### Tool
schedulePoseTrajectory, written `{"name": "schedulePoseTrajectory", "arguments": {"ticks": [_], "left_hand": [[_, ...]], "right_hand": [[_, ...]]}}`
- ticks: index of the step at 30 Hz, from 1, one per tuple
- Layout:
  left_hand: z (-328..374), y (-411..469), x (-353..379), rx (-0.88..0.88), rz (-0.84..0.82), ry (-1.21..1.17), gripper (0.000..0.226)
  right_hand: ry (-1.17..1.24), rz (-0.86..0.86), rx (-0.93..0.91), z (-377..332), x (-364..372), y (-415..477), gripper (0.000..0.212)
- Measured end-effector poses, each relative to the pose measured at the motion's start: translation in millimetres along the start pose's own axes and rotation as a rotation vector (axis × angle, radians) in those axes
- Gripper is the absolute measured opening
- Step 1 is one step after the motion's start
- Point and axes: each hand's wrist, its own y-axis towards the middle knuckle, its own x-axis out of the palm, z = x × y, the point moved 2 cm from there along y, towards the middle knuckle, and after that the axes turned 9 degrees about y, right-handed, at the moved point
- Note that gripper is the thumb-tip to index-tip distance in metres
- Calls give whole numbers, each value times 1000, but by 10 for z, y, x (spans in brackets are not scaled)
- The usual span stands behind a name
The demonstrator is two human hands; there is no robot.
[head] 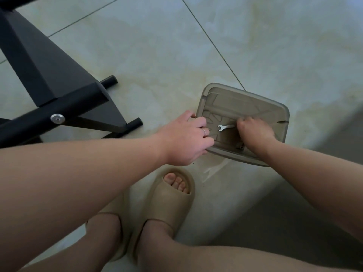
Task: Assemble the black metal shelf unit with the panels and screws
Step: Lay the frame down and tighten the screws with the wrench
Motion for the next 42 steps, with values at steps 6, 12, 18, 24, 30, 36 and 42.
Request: {"name": "schedulePoseTrajectory", "arguments": {"ticks": [6, 12, 18, 24, 30, 36, 42], "left_hand": [[-4, 8, 6, 6, -24, 26, 31], [-21, 10, -18, 13, -36, 35, 30], [-21, 26, -24, 14, -74, 50, 29], [-28, 39, -31, 22, -107, 67, 28], [-130, -36, -278, 32, -136, 71, 39], [-378, -380, -1107, -138, -1, -94, 27], [-720, -1190, -1829, -706, 252, -419, 21]], "right_hand": [[19, -13, -32, -3, 6, -26, 18], [34, -137, -14, -80, 44, -63, 21], [31, -227, -50, -101, 133, -44, 23], [92, -286, -81, -70, 80, -83, 23], [529, -249, -5, 29, -284, -259, 23], [795, -3, -90, -106, -1379, -570, 16], [1062, 224, -225, -606, -2621, -1237, 12]]}}
